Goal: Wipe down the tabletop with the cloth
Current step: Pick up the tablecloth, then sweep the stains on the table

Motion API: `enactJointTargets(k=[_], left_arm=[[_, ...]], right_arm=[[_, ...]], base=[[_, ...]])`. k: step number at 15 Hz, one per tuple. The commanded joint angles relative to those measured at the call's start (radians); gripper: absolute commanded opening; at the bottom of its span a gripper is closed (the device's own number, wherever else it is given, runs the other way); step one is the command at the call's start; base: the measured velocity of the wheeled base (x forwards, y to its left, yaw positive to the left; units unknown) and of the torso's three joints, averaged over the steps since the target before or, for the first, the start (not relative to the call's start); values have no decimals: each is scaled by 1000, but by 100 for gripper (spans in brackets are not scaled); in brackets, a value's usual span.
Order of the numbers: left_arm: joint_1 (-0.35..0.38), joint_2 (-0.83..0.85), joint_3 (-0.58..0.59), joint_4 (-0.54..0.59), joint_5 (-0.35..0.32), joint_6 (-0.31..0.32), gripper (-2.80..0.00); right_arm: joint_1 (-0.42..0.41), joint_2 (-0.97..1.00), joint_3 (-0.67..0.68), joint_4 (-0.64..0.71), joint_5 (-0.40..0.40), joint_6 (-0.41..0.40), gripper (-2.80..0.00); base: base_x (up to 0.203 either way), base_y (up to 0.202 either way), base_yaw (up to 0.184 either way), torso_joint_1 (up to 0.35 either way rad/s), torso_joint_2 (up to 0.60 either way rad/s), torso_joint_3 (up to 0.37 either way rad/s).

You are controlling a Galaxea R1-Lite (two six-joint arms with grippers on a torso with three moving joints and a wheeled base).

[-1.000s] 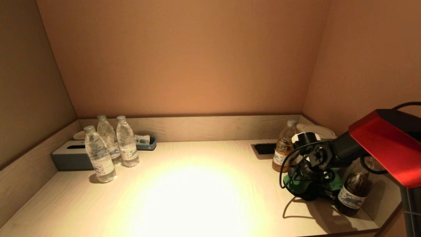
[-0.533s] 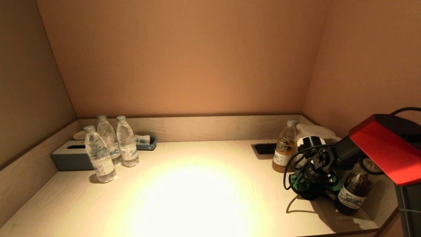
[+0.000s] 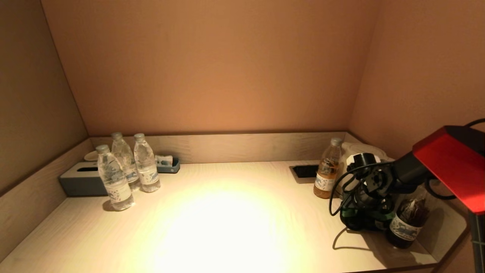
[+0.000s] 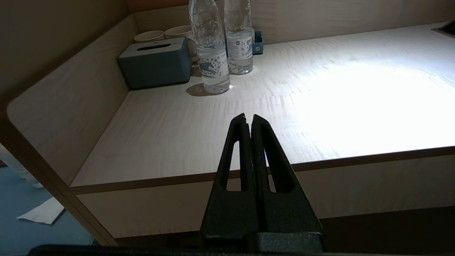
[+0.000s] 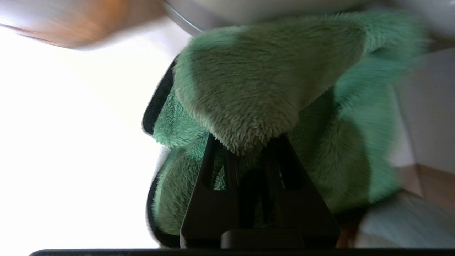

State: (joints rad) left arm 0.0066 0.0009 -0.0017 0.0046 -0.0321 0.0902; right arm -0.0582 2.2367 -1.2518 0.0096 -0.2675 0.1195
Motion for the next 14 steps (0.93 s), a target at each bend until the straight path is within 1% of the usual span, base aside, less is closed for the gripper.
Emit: enactJointTargets(k=[1,3,4,5,7,8,12,13,14], left_arm=[[1,1,0,0,0,0,-280],[1,1,0,0,0,0,-280],[1,1,0,0,0,0,-280],[1,1,0,0,0,0,-280],[1,1,0,0,0,0,-280],[1,1,0,0,0,0,-280],[1,1,0,0,0,0,-280],[1,1,2,0,0,0,-280],[1,1,0,0,0,0,-280]], right_arm=[[13,-108,19,0,45,21,-280],[47,-225,50,1,111,23,-280],[79,-303,66,2,150,24,-280],[124,-369,82,3,183,25,-280],[244,-457,103,5,220,26,-280],[267,-473,108,6,229,26,-280],[498,-491,90,11,236,23,-280],[541,-472,78,11,236,23,-280],[552,-464,71,10,235,23,-280]], base=[[0,0,0,0,0,0],[0,0,0,0,0,0],[0,0,0,0,0,0],[0,0,0,0,0,0],[0,0,0,0,0,0],[0,0,0,0,0,0],[0,0,0,0,0,0],[0,0,0,0,0,0],[0,0,0,0,0,0]])
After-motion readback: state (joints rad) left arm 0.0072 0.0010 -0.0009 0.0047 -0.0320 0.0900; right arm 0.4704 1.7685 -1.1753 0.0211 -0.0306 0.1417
